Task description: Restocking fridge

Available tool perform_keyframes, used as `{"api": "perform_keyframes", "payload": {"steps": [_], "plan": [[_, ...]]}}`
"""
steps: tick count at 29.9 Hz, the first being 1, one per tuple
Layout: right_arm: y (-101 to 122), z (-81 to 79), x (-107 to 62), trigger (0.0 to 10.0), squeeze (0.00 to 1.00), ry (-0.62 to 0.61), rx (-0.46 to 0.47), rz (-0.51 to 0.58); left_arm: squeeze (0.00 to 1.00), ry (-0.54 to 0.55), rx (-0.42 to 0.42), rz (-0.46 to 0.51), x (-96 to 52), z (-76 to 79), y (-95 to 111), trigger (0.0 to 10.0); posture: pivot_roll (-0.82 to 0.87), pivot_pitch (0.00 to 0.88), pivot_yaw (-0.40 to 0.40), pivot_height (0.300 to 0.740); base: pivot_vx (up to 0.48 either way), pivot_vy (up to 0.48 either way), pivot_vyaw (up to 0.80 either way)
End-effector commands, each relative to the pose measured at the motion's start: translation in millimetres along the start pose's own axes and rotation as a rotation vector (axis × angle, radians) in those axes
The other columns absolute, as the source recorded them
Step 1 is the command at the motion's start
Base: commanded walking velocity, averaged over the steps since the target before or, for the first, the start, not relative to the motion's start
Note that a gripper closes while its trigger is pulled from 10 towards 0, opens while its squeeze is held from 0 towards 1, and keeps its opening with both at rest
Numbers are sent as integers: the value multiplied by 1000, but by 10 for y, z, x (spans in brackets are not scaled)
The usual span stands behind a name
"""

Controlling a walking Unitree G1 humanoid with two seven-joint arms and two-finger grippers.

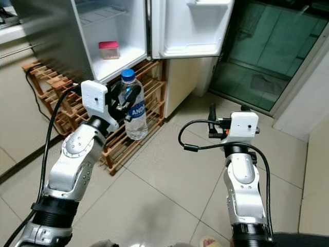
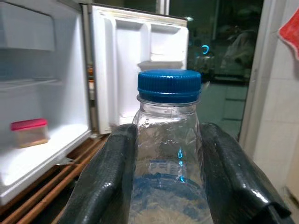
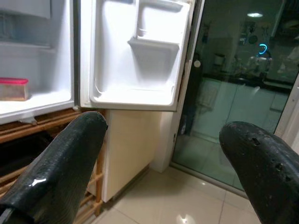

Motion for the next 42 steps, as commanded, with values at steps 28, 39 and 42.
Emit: {"api": "perform_keyframes", "payload": {"steps": [28,39,42], "plan": [[135,-16,138,10000,0,-3,-12,50,0,-116,-28,99,193,206,211,10000,-139,0,1,711,480,0,0],[125,-59,188,10000,0,10,-6,48,0,-148,-14,108,186,239,235,10000,-114,0,-16,711,480,0,0],[138,-43,205,10000,0,1,-1,51,0,-134,-10,102,185,208,223,10000,-111,0,-24,711,480,0,0]]}}
Point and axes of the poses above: a point about 5 cm out from each wrist's last joint towards the gripper, its own x axis pointing out of the wrist towards the gripper, its own y axis along the axis of the wrist's last joint, z = x × y, the point moved 3 cm from there along x, pointing out of the wrist towards the gripper, and after that the axes turned 10 degrees about x, right-handed, at the moved point
